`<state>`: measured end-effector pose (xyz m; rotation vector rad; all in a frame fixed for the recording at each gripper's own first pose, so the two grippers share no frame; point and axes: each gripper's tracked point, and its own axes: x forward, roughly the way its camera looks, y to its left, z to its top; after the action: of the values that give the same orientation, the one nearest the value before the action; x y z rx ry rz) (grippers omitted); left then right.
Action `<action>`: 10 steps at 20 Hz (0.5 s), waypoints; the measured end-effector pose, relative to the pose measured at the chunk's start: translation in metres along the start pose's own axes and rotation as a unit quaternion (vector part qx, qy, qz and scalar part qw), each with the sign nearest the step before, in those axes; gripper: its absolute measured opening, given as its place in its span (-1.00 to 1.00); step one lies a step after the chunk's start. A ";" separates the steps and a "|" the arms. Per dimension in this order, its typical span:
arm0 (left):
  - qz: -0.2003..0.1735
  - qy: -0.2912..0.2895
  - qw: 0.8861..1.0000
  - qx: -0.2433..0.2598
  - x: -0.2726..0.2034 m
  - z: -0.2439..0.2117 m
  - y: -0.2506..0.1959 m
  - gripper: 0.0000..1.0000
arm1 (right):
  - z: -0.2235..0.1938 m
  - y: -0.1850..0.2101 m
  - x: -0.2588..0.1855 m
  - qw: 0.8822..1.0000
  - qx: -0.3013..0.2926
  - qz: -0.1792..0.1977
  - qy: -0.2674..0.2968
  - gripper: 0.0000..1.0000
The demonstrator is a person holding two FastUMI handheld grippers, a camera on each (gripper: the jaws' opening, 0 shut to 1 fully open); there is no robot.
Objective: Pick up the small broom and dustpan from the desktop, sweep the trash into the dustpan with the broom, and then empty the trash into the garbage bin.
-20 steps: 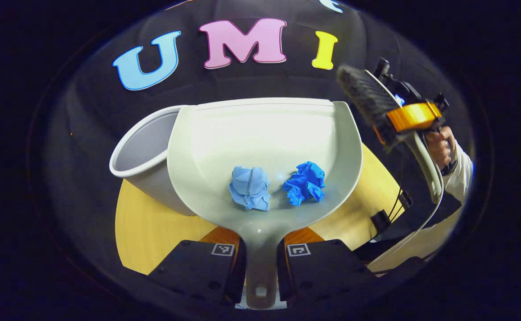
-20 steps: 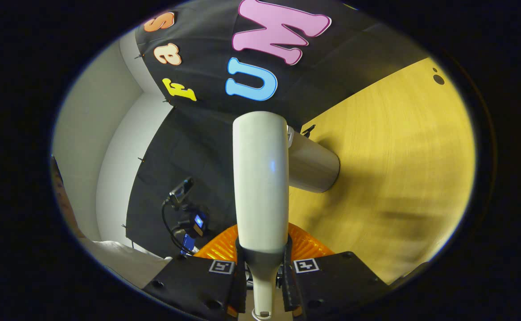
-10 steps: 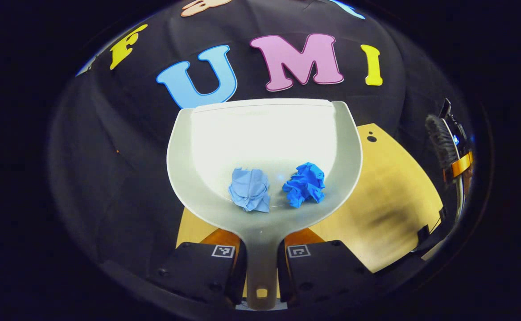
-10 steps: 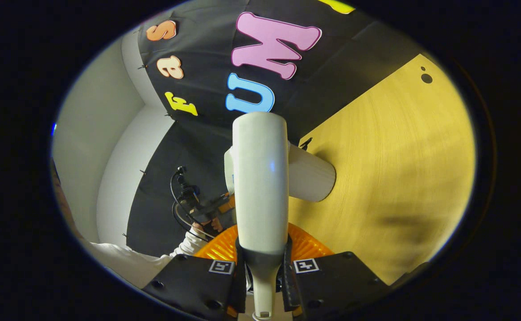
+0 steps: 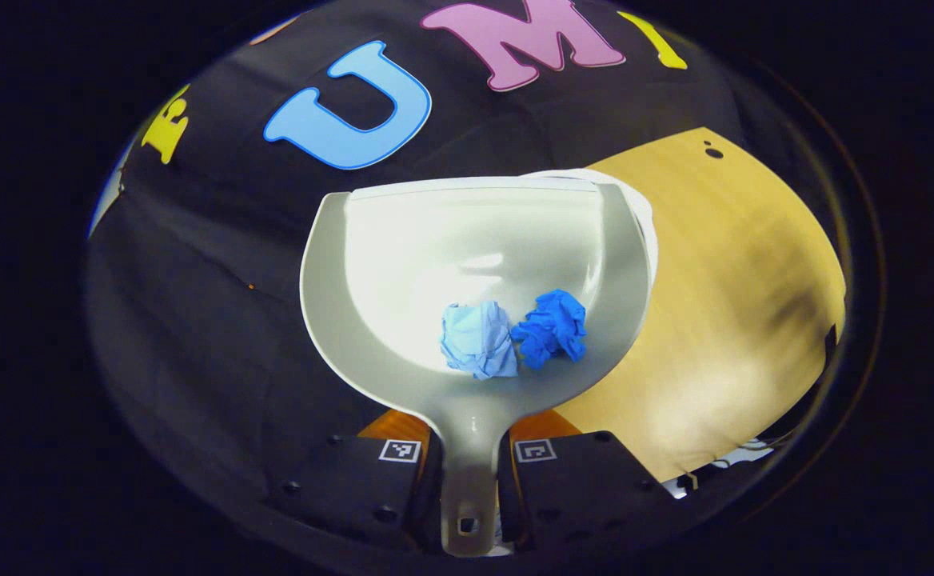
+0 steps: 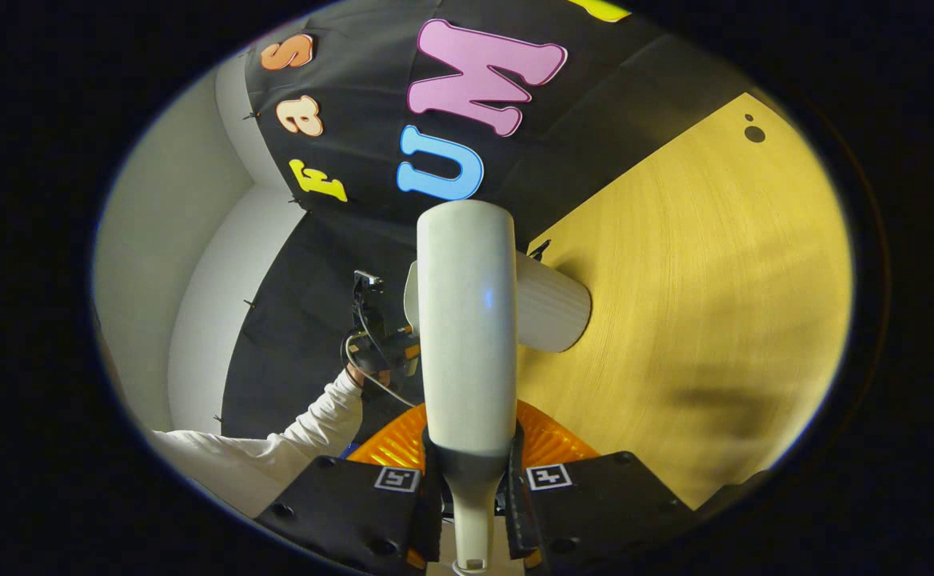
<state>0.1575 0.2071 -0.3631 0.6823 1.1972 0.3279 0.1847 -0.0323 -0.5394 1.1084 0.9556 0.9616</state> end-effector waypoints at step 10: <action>0.197 0.006 0.933 0.301 -0.014 0.013 0.039 -0.48 | -0.001 -0.016 -0.013 1.000 0.013 -0.020 -0.005 -0.41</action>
<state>0.1688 0.2248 -0.3253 1.4678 1.1704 0.2940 0.1818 -0.0475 -0.5538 1.1122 0.9814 0.9131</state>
